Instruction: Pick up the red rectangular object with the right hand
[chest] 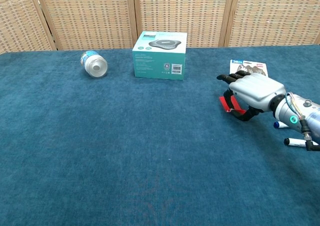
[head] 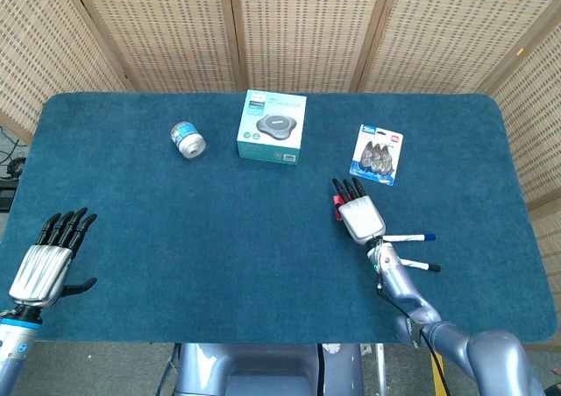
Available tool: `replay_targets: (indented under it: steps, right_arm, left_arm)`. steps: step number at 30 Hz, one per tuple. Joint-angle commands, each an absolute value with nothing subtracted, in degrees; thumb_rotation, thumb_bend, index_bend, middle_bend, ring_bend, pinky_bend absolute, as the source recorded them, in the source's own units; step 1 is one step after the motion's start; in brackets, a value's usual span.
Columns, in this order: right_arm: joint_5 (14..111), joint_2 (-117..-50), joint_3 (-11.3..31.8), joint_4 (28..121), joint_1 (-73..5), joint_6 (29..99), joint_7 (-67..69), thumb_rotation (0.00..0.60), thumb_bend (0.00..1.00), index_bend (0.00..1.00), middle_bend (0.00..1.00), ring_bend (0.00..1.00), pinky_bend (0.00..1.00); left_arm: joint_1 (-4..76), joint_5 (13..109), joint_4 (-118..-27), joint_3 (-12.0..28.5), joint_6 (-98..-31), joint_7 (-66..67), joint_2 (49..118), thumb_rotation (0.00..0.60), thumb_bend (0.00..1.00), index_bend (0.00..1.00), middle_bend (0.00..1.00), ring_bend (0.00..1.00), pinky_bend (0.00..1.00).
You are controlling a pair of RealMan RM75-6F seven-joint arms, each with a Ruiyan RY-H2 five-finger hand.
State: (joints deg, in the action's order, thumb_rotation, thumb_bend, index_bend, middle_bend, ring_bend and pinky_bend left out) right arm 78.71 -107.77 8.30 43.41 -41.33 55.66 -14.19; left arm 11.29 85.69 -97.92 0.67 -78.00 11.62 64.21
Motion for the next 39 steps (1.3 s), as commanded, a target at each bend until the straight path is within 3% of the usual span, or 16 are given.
replay_targets:
  steps: [1,5,17,21,23,25,27,28,30,34,39]
  right_arm:
    - [78.76,-107.85,8.58,43.06,-41.63,55.81,-14.05,0.6,0.52,0.62,0.0,0.0,0.0]
    - [78.52,-108.05,10.01,41.82,-43.09,55.89,-14.03,0.6,0.52,0.64,0.01,0.0,0.0]
    - [73.48,-106.04,20.12,33.81,-53.65,54.15,-18.01,0.6,0.52,0.66,0.03,0.0,0.0]
    - [73.05,-103.61,20.39,36.48,-53.12,55.31,-18.17,0.6,0.52,0.66,0.04,0.0,0.0]
    - [72.88,-101.58,20.33,40.15,-51.71,56.68,-17.3,0.6,0.48,0.56,0.03,0.0,0.0]
    - [72.53,-99.8,20.28,43.61,-50.52,57.33,-16.91,0.6,0.35,0.34,0.01,0.0,0.0]
    - [71.58,-96.51,20.52,49.83,-48.76,57.9,-17.1,0.6,0.16,0.1,0.0,0.0,0.0]
    - [71.37,-94.82,20.73,53.0,-47.74,59.07,-17.15,0.6,0.12,0.05,0.0,0.0,0.0]
    - [70.94,-91.32,20.85,59.69,-45.47,61.19,-17.39,0.6,0.06,0.0,0.0,0.0,0.0]
    - [69.72,-84.67,20.87,71.25,-40.39,65.0,-16.11,0.6,0.03,0.0,0.0,0.0,0.0]
    - [72.52,-77.18,17.32,80.74,-33.21,70.29,-12.98,0.6,0.0,0.0,0.0,0.0,0.0]
  left_arm:
    - [11.28,85.69,-97.95,0.65,-78.0,11.63,64.2,0.6,0.02,0.0,0.0,0.0,0.0]
    - [11.29,85.71,-98.02,0.66,-78.01,11.58,64.18,0.6,0.02,0.0,0.0,0.0,0.0]
    - [11.44,85.29,-97.93,0.77,-77.58,10.87,64.02,0.6,0.02,0.0,0.0,0.0,0.0]
    - [11.36,85.3,-97.92,0.68,-77.57,10.47,63.86,0.6,0.02,0.0,0.0,0.0,0.0]
    - [11.34,85.36,-97.91,0.61,-77.55,10.3,63.76,0.6,0.02,0.0,0.0,0.0,0.0]
    - [11.34,85.44,-97.91,0.58,-77.54,10.18,63.71,0.6,0.02,0.0,0.0,0.0,0.0]
    - [11.39,85.51,-97.97,0.56,-77.46,10.03,63.66,0.6,0.02,0.0,0.0,0.0,0.0]
    - [11.4,85.54,-97.99,0.54,-77.43,9.95,63.62,0.6,0.02,0.0,0.0,0.0,0.0]
    - [11.43,85.62,-98.0,0.5,-77.36,9.74,63.53,0.6,0.02,0.0,0.0,0.0,0.0]
    - [11.42,85.77,-98.05,0.39,-77.3,9.4,63.38,0.6,0.02,0.0,0.0,0.0,0.0]
    - [11.33,86.2,-98.12,0.2,-77.43,8.56,63.11,0.6,0.02,0.0,0.0,0.0,0.0]
